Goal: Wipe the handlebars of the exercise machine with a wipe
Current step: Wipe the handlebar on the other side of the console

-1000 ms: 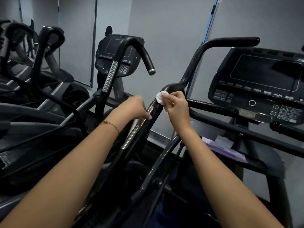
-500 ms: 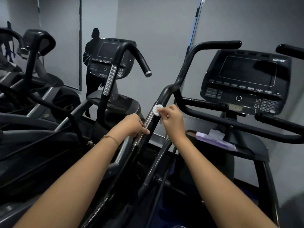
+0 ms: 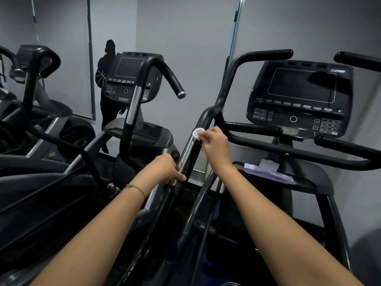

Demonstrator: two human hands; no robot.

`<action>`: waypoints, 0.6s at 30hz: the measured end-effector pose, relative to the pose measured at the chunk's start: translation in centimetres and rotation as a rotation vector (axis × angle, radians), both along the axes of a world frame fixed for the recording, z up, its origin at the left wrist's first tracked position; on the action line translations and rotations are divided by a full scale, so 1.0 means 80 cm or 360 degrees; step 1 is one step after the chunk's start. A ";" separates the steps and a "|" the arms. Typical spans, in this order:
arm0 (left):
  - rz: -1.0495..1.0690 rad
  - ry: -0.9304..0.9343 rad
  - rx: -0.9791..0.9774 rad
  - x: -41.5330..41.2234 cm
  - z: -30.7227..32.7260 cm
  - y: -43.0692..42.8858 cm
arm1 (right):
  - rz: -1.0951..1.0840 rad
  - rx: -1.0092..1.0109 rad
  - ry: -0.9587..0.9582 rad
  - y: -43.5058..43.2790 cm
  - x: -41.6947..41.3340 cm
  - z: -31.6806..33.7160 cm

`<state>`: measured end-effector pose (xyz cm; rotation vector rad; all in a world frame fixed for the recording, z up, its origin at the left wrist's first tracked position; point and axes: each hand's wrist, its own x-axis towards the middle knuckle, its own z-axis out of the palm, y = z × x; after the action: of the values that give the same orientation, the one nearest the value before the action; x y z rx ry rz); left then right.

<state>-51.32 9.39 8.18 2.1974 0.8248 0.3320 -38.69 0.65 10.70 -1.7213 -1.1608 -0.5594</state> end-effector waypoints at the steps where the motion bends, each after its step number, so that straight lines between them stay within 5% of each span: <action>1: -0.0012 -0.0006 -0.0017 0.000 0.000 0.000 | -0.0022 -0.0005 -0.0040 -0.001 -0.001 -0.004; 6: -0.0032 -0.0045 -0.0055 0.004 -0.004 0.004 | 0.0035 -0.0016 -0.0253 -0.017 -0.010 -0.046; 13: -0.0031 -0.0057 -0.0118 0.005 -0.003 0.004 | -0.0118 0.0063 -0.0127 0.006 0.013 -0.002; 18: -0.0044 -0.0008 -0.0172 0.004 0.005 0.002 | 0.0017 0.0019 -0.0384 -0.017 -0.015 -0.054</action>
<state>-51.00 9.58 8.57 2.1047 0.7903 0.2729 -39.92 -0.72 6.41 -1.6695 -1.3306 -0.7823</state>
